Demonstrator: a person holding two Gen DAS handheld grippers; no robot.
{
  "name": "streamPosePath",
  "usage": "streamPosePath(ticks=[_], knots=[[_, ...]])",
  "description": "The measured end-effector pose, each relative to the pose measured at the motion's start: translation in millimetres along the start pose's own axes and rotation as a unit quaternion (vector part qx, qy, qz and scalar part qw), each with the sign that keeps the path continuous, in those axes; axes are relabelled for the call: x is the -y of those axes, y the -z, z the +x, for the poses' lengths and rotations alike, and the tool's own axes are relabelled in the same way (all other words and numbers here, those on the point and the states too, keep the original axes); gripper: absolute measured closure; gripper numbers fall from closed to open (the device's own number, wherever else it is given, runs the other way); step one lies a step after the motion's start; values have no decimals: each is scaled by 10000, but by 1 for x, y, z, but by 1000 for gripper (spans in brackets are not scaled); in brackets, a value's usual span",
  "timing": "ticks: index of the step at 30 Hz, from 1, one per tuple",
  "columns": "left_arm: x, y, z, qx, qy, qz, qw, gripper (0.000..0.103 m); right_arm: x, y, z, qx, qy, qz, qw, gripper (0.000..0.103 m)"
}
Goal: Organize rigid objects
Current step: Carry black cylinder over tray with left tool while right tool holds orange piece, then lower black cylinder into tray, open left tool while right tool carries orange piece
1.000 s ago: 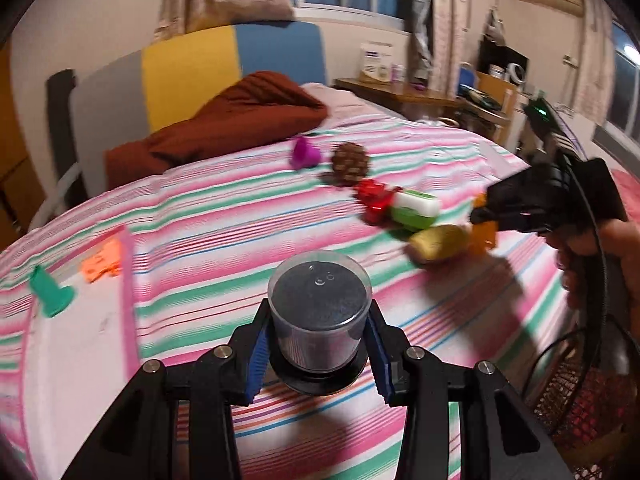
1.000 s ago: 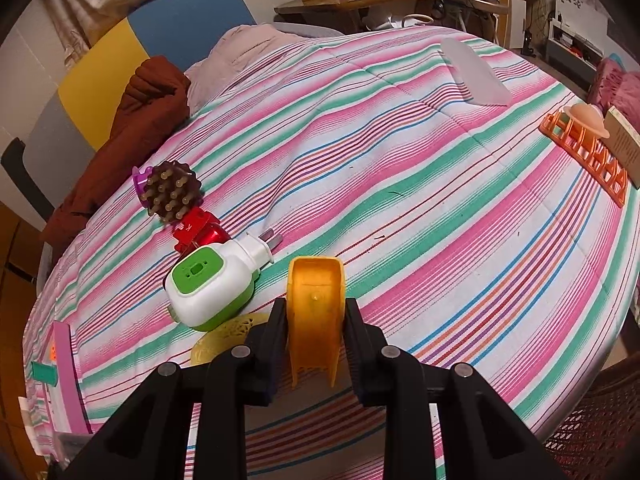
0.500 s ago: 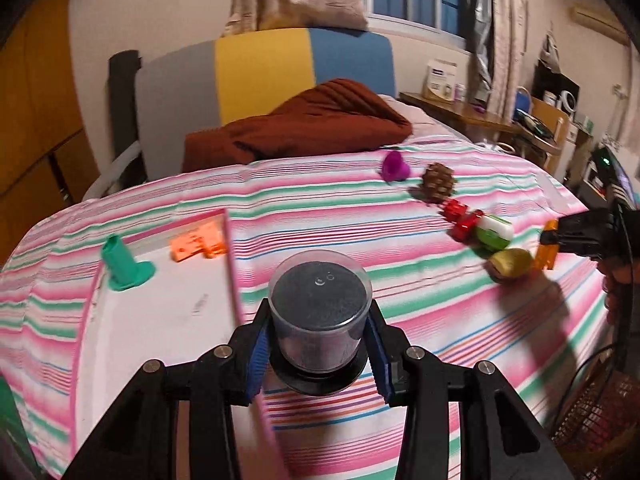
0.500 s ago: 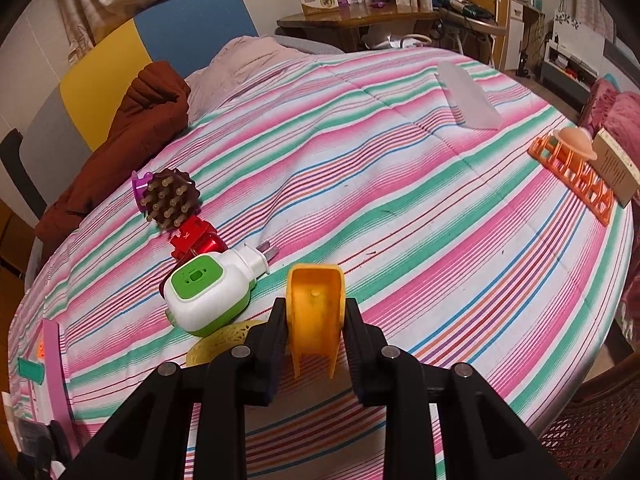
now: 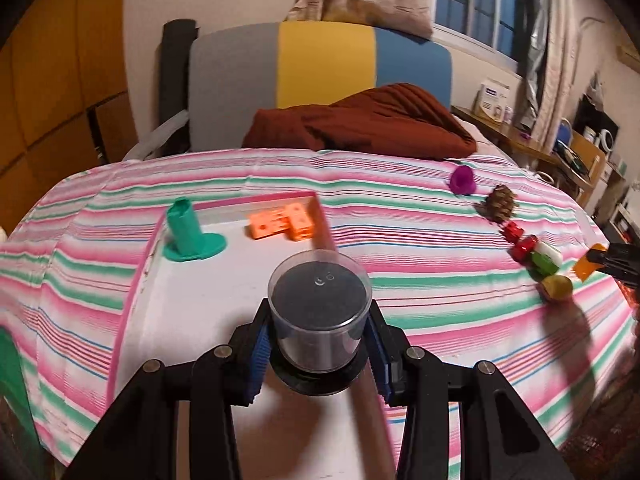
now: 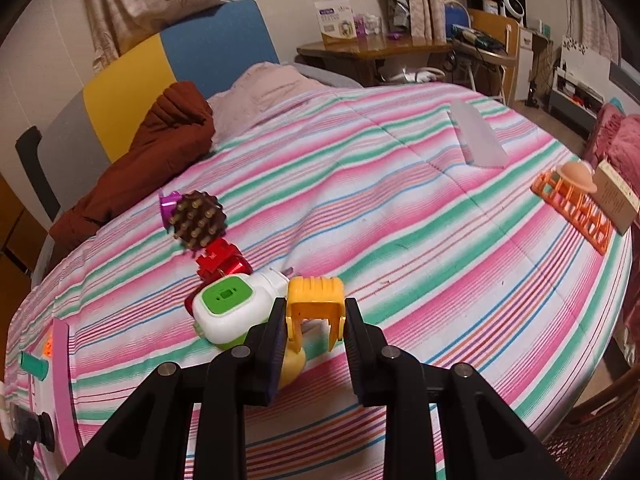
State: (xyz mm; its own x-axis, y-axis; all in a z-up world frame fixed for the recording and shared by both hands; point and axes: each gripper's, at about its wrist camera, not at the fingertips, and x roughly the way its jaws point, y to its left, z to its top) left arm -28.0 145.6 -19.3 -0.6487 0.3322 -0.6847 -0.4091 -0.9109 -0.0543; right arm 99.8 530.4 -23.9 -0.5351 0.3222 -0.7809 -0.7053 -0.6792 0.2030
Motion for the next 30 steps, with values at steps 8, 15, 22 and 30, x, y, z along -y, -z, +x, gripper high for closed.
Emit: streamPosePath(ticks=[8,15,22,30], knots=[[-35,-4,14,-84,-274,-270,9992,59,-13,-1,-9,299,-17,-298,9991,77],[-55,-7,28,-186,-497,-348,9980,59,-30,2,-14,449,-50,-659,9968,77],[-74,-10,53,-405,-713,-462,9956,59,-49,6,-25,748,-234,-1057,9913,77],[-93,-28,70,-587,-869,-644,9924,59,-90,21,-30,636,-729,-1505,9839,77]])
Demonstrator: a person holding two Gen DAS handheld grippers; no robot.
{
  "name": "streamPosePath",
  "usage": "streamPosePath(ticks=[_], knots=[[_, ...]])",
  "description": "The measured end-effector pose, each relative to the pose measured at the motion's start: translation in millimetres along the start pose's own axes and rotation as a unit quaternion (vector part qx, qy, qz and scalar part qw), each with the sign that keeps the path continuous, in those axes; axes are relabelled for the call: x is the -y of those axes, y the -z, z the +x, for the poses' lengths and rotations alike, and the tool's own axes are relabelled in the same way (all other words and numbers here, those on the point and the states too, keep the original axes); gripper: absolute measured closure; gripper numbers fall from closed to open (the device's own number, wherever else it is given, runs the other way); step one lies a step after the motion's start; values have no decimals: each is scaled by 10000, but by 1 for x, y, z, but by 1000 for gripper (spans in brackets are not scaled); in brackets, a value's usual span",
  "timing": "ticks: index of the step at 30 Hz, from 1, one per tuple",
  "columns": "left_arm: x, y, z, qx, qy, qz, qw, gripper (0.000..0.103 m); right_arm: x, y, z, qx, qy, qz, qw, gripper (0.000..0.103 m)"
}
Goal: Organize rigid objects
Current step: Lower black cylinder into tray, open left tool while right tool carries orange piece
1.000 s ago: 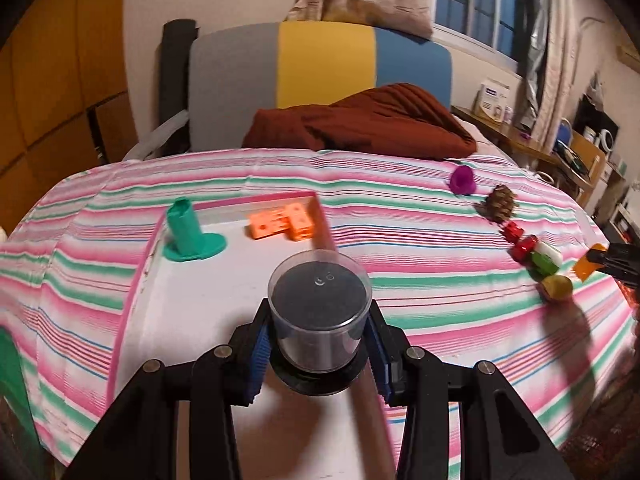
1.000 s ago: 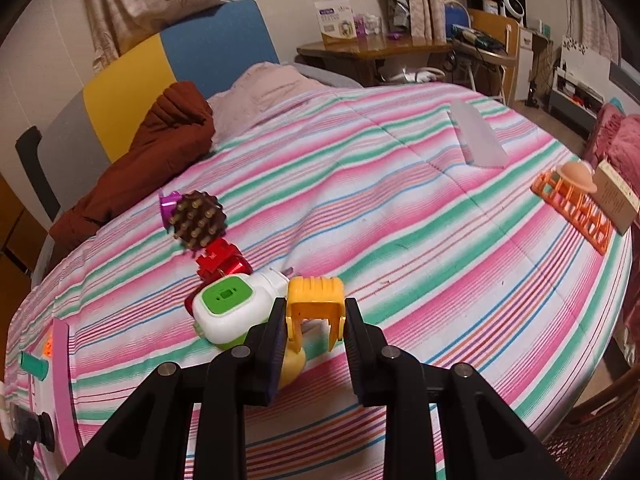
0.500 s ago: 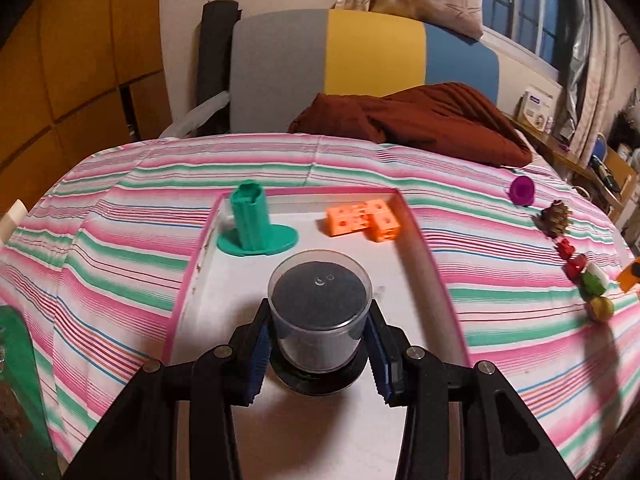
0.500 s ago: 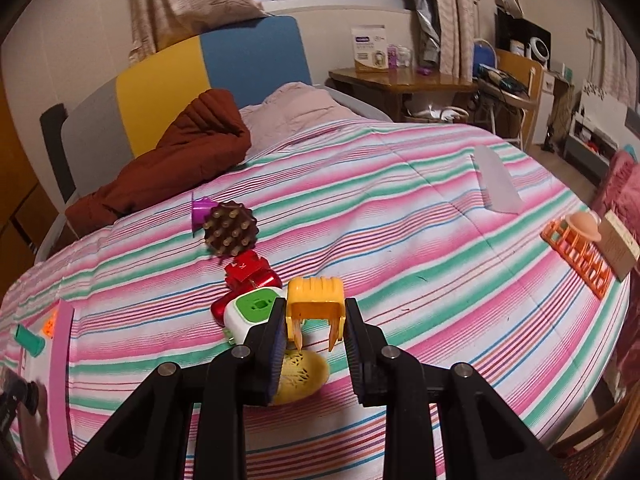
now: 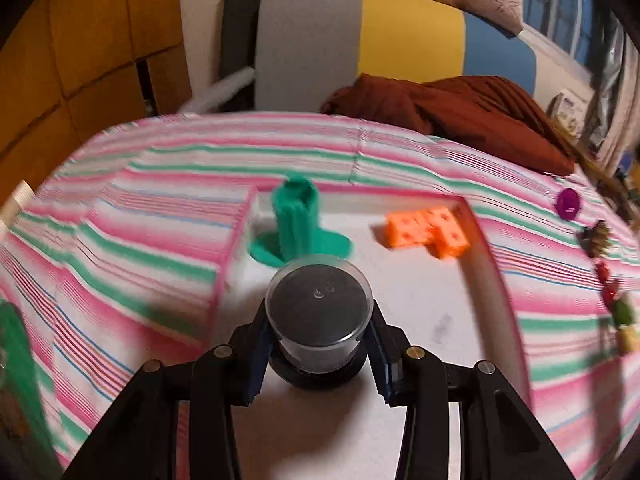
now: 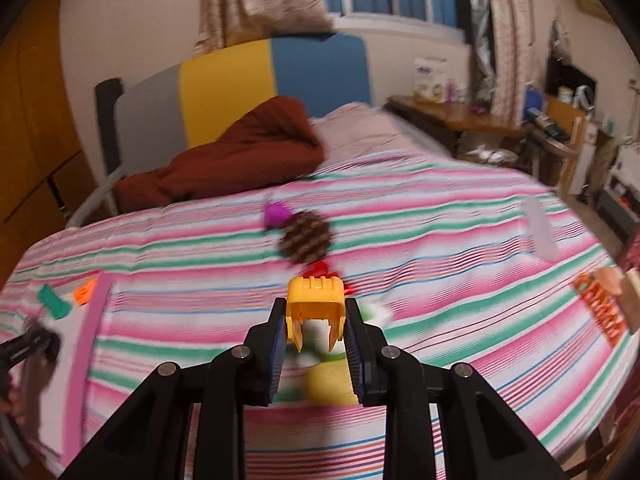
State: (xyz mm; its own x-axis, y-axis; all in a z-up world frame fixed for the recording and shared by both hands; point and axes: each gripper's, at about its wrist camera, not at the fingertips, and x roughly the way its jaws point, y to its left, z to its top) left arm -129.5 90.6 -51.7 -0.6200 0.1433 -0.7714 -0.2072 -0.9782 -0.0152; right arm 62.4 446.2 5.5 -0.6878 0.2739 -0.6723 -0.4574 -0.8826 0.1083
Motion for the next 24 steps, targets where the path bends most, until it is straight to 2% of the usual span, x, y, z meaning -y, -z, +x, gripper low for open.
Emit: streamPosePath(ticks=[4,6,7,8,9,11,15,17,24], knots=[[-12,-9,8,-171,155,-314,9992,59,-42,2,-1,-85,-431,-315,9985,77],[-16,-13,8,-35,-17,-276,9996,59,-66,3,0,-149,-700,-476,9963,77],[-18,-13,11,-46,-167,-228,9996,59,-79,4,1,-188,-837,-556,9948,77],[-20,-13,14,-136,-167,-229,9995,59,-92,5,1,-232,-976,-630,9930,77],[-25,-11,19,-315,-47,-321,9990,55,-104,5,2,-261,-1108,-699,9910,77],[-32,-8,16,-351,136,-505,9980,45,-130,8,3,-309,-1324,-863,9869,77],[-42,5,-10,-93,768,-1079,9911,13,-180,12,8,-435,-1727,-1232,9763,77],[-42,18,-27,107,733,-1174,9903,4,-204,14,12,-549,-1916,-1392,9700,77],[-34,55,-64,498,623,-717,9942,4,-265,28,41,-1189,-2205,-1838,9505,77]])
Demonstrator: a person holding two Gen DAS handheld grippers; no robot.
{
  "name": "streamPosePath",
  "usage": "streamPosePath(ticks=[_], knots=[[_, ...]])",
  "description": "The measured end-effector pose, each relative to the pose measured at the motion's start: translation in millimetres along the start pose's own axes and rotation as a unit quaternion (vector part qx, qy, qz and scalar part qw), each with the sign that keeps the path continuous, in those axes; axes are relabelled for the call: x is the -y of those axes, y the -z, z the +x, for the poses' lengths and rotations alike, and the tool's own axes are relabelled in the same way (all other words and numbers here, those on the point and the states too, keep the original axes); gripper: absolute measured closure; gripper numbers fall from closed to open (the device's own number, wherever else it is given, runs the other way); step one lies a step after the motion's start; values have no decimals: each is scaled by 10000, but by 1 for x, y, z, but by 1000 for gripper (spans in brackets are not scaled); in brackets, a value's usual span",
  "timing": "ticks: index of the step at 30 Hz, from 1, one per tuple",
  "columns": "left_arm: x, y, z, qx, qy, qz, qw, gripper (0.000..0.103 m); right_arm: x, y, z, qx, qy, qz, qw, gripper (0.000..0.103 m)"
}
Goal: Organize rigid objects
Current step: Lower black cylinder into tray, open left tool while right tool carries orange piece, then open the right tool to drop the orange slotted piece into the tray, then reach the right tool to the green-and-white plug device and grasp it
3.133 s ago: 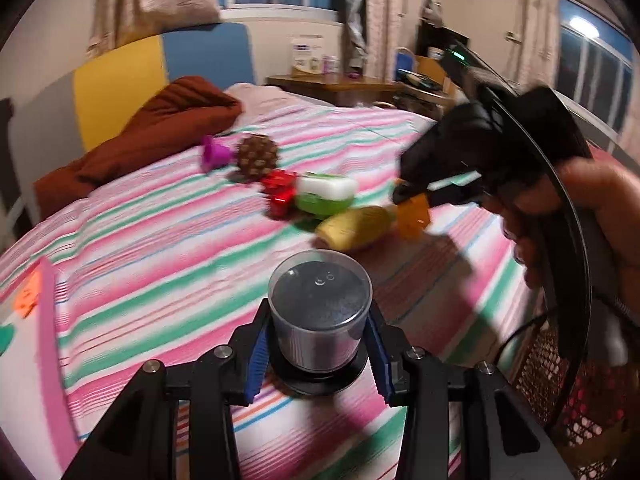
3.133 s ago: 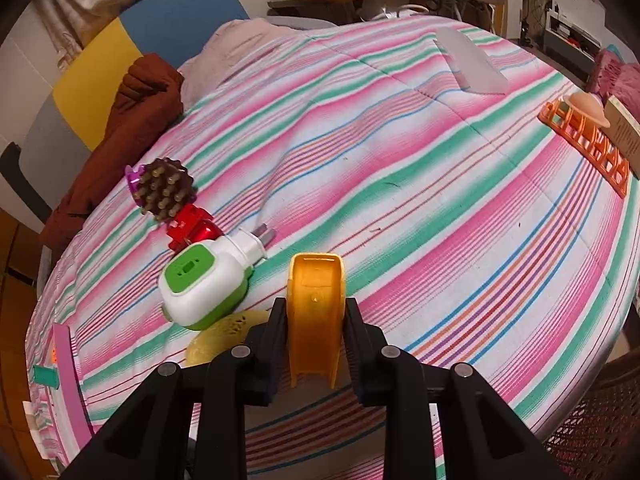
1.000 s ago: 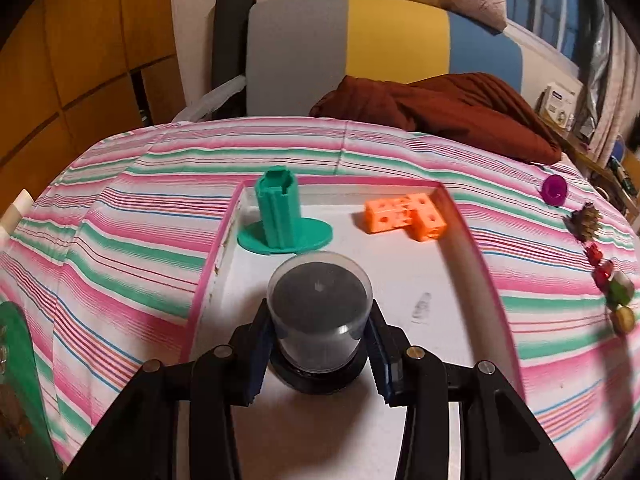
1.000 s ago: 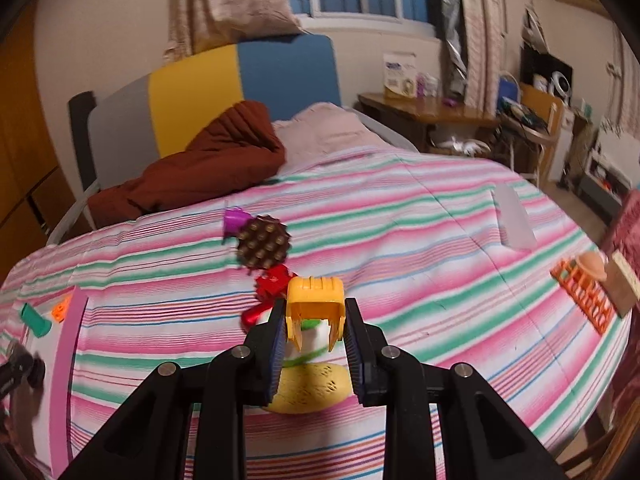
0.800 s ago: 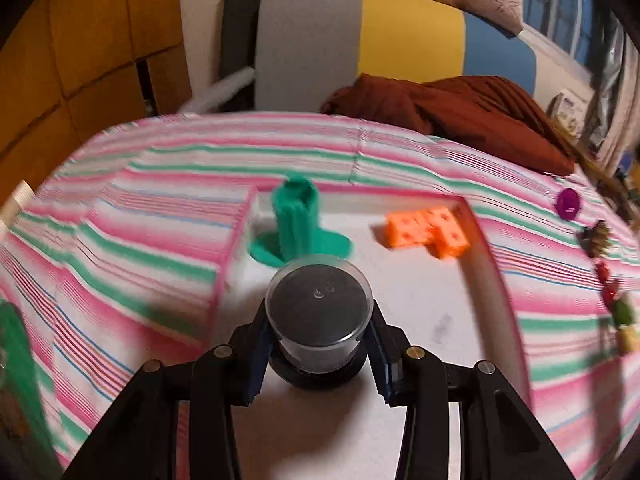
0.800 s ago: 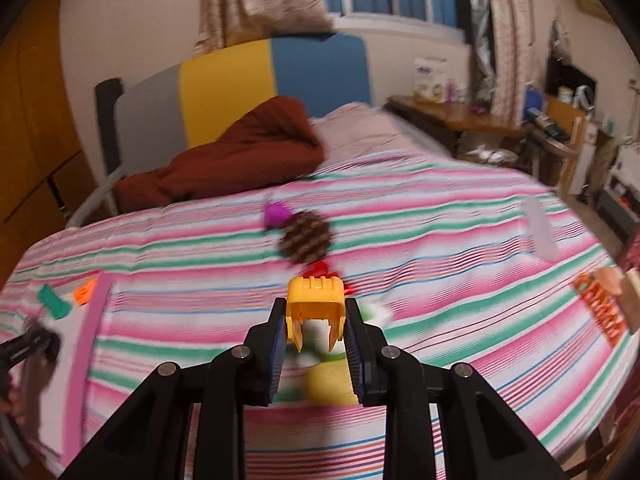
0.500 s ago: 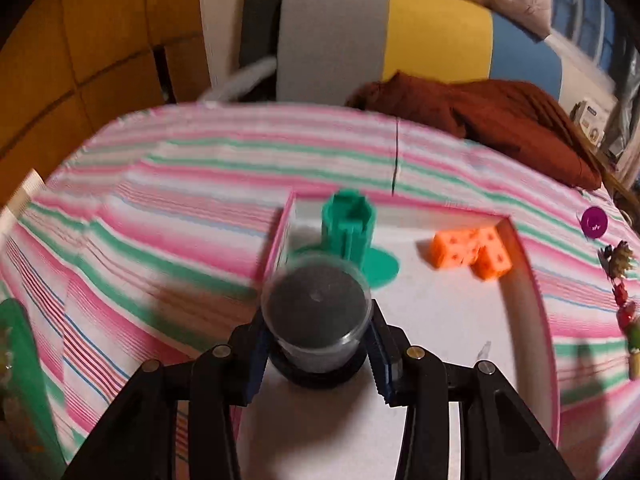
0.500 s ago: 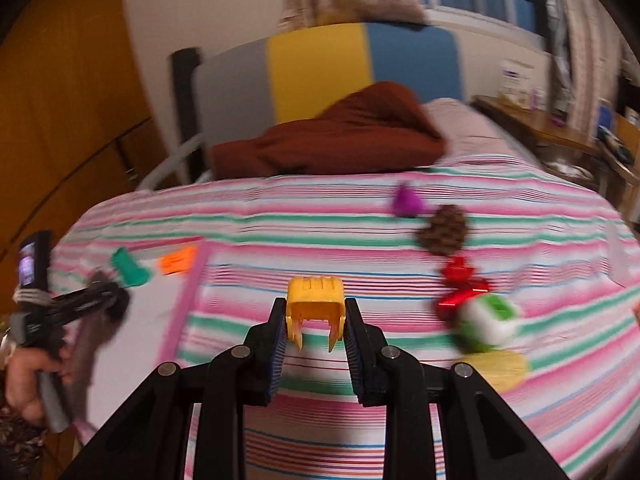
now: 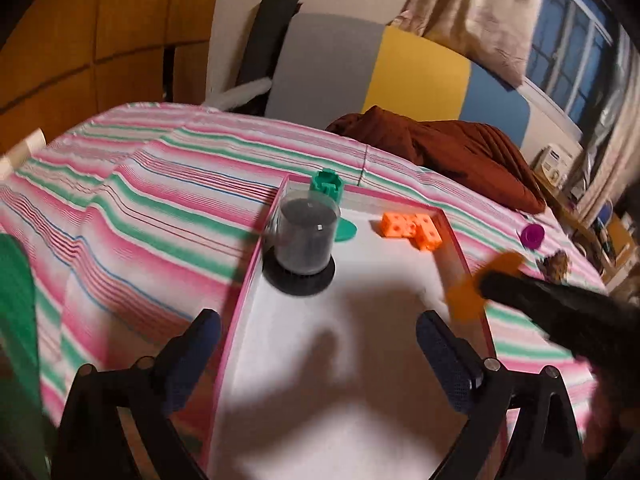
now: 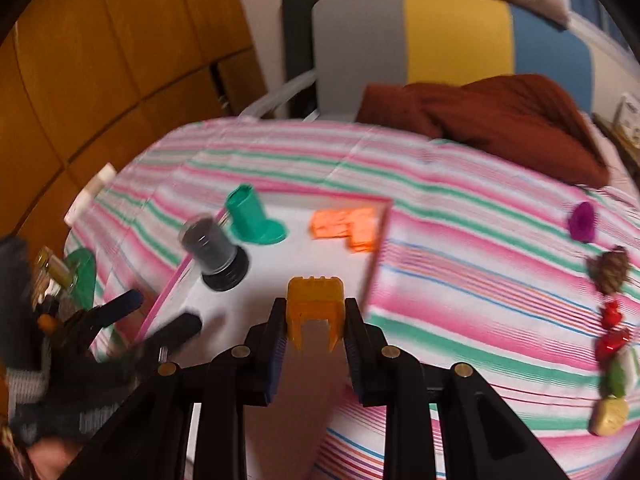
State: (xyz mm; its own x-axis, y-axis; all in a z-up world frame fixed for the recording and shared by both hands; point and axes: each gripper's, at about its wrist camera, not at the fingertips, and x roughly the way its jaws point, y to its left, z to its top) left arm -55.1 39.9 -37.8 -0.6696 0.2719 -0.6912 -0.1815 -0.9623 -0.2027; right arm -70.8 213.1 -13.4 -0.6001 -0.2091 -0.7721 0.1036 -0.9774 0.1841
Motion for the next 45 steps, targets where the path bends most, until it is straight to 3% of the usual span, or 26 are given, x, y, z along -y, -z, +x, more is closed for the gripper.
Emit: streamPosePath(ticks=[4,11,20,27,37,45], knots=[[-4,11,-14,101,-26,192,9998,4,-15,-9,23,-204,-101,-82,9997,77],[-16,18,-15,34,-170,89,9998,4,-22,-22,57,-517,-41,-45,9986,77],[-21,22,-21,3,-138,-9,9999,4,-33,-42,83,-594,140,-392,9974,74],[-19,24,-23,27,-96,22,9999,4,-1,-42,33,-63,-227,287,9993,68],[7,32,-27,19,18,308,9995,2,39,5,-23,9,374,309,9988,67],[40,41,-40,78,420,781,9960,2,87,42,-48,-77,826,598,9948,67]])
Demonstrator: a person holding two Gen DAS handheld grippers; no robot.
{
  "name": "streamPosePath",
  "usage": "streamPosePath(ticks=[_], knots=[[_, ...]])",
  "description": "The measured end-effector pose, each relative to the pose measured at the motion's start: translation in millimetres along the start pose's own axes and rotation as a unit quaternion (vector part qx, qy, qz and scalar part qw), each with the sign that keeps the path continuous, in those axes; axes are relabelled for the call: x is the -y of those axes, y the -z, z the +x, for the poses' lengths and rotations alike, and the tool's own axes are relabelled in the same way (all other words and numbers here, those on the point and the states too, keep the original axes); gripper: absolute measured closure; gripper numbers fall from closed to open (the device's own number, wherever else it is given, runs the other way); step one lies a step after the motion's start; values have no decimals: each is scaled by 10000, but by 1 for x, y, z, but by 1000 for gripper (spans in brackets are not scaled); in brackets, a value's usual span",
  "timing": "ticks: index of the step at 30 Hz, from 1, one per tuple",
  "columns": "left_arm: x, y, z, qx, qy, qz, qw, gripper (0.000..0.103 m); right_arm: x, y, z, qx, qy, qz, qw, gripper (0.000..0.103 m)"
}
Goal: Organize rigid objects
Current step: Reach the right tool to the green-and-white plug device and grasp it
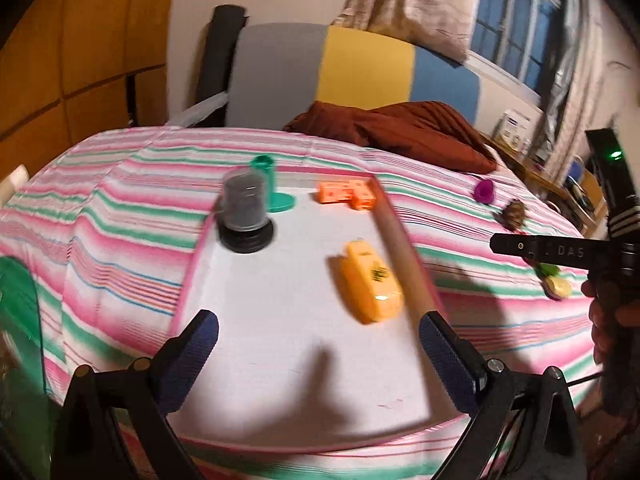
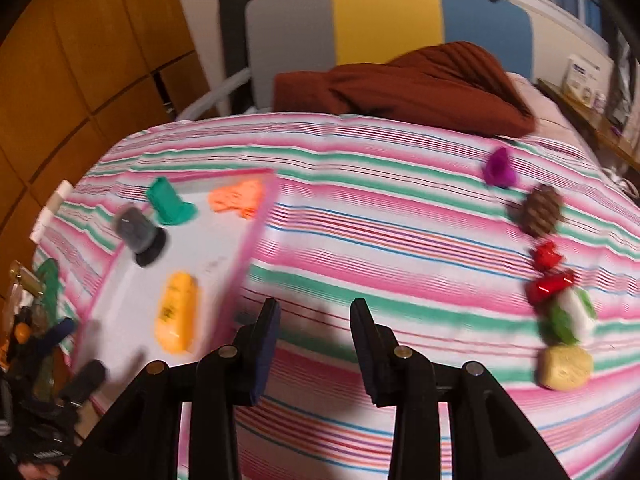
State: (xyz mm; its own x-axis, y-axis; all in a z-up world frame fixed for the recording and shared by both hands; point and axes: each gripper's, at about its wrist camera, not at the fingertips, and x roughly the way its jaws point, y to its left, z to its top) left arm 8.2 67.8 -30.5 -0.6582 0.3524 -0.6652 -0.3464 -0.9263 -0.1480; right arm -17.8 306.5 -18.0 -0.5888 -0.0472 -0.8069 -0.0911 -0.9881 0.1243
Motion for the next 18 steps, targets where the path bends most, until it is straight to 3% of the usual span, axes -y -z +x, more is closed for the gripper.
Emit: streamPosePath(ticks=[4,10,13,18], knots=[[19,3,-6,49,177,233,9996,2,50,11,-13,28,536,362,9979,67],[44,6,-11,62,280,556,9980,2,146,24,-34,135,1462,1258,9811,67],[56,8,-11,50,317,709,9970,2,186,32,-37,98,1424,1785,9735,67],[67,10,-9,-5,334,873,9956,2,218,45,-30,-40,862,2509,9642,67]])
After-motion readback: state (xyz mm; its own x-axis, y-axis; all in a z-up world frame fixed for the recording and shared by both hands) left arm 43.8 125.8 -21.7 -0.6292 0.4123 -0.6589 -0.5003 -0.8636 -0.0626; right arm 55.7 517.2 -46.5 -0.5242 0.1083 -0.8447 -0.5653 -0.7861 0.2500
